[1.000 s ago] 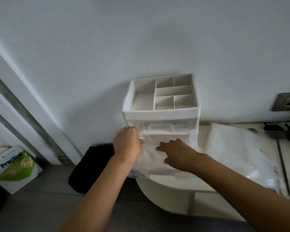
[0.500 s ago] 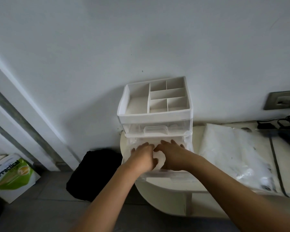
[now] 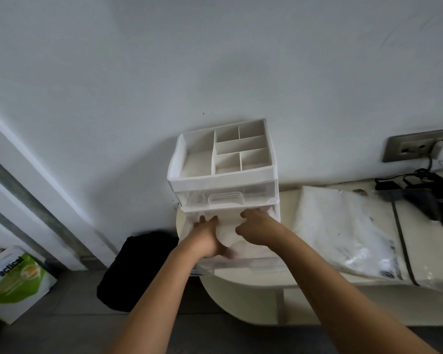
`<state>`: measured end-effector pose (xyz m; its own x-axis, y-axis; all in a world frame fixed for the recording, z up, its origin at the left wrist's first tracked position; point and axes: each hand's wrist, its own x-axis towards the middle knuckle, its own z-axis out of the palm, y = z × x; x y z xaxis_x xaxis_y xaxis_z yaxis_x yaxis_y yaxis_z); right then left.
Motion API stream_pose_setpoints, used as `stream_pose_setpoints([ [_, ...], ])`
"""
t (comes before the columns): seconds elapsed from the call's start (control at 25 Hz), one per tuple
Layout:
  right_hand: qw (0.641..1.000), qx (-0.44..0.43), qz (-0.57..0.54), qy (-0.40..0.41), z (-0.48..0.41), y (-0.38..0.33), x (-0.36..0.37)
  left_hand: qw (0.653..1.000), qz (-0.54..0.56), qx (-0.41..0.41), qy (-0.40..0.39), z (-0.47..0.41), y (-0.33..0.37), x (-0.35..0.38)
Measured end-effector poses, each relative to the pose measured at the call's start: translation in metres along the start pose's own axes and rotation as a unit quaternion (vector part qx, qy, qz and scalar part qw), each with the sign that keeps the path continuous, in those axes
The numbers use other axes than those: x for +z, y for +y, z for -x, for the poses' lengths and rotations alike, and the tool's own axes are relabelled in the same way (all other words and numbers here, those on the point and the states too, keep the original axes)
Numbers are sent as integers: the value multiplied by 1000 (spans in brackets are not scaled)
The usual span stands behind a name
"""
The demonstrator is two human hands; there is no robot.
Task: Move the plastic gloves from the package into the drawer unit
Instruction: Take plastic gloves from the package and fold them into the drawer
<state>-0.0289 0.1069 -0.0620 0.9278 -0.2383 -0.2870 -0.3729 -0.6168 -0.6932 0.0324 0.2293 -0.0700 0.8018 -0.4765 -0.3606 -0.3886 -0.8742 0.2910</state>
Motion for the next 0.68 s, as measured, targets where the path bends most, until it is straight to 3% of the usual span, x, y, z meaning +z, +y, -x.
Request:
stream_pose_setpoints([
  [0.16,998,1,50,24,14,-3,2,998,-36,-41,-23,-13,-2,3],
  [0.32,996,68,-49,21,13,-3,3,998,-18,-58,-13,-15,-6,4],
  [0.48,982,77,-166,55,0,-3,7,999,2,-39,6,-15,-6,5],
  [0.68,982,84,-164,50,-8,-1,1,997,-52,-42,-31,3,17,1],
])
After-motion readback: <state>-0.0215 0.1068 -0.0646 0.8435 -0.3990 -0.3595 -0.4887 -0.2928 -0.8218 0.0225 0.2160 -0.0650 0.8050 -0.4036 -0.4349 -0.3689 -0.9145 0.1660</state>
